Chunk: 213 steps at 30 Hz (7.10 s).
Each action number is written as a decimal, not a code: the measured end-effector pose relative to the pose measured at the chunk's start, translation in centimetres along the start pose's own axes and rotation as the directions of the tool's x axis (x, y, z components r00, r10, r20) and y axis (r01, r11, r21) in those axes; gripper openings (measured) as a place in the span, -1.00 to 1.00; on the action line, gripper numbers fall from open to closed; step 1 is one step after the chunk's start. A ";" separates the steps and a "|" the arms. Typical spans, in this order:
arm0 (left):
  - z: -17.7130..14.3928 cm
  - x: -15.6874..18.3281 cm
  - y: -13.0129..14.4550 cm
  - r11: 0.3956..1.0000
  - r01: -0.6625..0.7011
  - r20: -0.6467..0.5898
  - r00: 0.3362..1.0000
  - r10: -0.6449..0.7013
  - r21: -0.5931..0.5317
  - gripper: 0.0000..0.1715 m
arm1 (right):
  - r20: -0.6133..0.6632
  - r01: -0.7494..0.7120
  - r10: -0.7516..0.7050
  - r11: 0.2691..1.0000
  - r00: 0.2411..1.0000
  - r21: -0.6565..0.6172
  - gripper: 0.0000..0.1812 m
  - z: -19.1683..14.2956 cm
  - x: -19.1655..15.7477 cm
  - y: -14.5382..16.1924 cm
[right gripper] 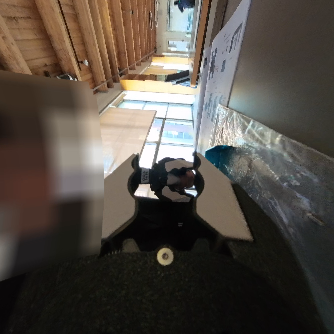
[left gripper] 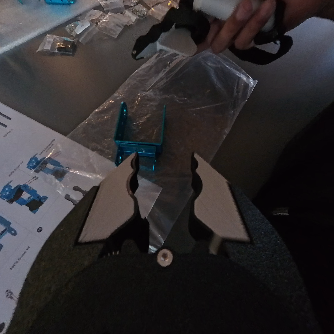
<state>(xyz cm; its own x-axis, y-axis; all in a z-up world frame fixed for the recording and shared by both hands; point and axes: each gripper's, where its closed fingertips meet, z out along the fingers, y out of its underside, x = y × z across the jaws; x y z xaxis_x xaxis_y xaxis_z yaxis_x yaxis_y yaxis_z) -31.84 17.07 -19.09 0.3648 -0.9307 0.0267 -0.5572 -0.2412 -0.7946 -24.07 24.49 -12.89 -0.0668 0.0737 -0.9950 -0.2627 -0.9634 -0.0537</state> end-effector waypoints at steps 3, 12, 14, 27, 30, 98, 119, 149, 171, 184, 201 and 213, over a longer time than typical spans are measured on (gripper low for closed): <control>0.2 0.1 0.5 1.000 0.004 -0.005 1.000 -0.004 -0.020 -0.34 | -0.026 0.035 -0.038 0.996 0.999 -0.082 -0.14 1.1 -0.3 1.5; 1.4 0.4 0.6 0.999 -0.016 -0.027 1.000 0.015 -0.034 -0.34 | -0.094 0.000 -0.032 0.946 0.995 -0.324 0.01 4.0 1.1 4.7; 1.5 0.5 0.5 0.999 -0.021 -0.036 0.999 0.020 -0.035 -0.34 | -0.111 -0.005 -0.037 0.936 0.993 -0.352 0.01 4.3 1.5 4.9; 1.9 0.8 0.3 0.997 -0.052 -0.042 0.998 0.050 -0.057 -0.33 | -0.179 -0.042 -0.051 0.875 0.983 -0.483 0.01 5.3 3.0 5.6; 1.7 0.8 0.5 0.996 -0.060 -0.032 0.998 0.057 -0.071 -0.33 | -0.185 -0.050 -0.050 0.866 0.981 -0.498 0.01 5.5 3.1 5.6; 2.1 1.6 -0.1 0.996 -0.064 -0.044 0.997 0.061 -0.056 -0.27 | -0.229 -0.047 -0.133 0.763 0.964 -0.644 0.01 5.8 2.6 7.3; 2.5 1.6 0.0 0.996 -0.060 -0.053 0.997 0.057 -0.058 -0.28 | 0.048 0.543 -0.861 0.275 0.506 -0.793 -0.28 1.1 5.0 3.2; 1.2 -3.8 0.9 0.970 -0.180 0.062 0.979 0.192 -0.163 -0.47 | 0.373 0.605 -0.925 -0.340 -0.077 -0.720 -0.29 3.0 7.9 2.2; 1.9 -6.6 1.1 0.994 -0.025 0.133 0.990 0.039 -0.107 -0.46 | 0.367 0.649 -0.930 -0.284 -0.008 -0.706 -0.25 5.0 8.9 -0.2; 0.7 -3.4 -0.3 0.998 0.050 0.067 0.997 -0.048 -0.028 -0.33 | 0.255 0.690 -0.965 -0.139 0.067 -0.711 -0.21 2.3 7.6 0.3; 2.7 -0.6 -0.4 0.993 0.084 0.001 0.996 -0.085 -0.080 -0.24 | 0.179 0.593 -0.975 -0.066 0.133 -0.802 -0.10 2.1 8.9 1.0; 3.9 -0.4 -1.0 0.995 0.051 -0.029 0.998 -0.054 -0.090 -0.24 | 0.192 0.599 -0.972 -0.075 0.134 -0.797 -0.13 2.3 8.9 1.2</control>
<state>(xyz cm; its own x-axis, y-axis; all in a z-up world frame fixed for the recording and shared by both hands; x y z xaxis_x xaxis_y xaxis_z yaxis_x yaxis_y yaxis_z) -28.46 18.76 -20.67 0.3725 -0.9239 0.0870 -0.6027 -0.3122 -0.7344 -27.21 24.56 -21.61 0.0617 0.9960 -0.0650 0.7472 -0.0892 -0.6586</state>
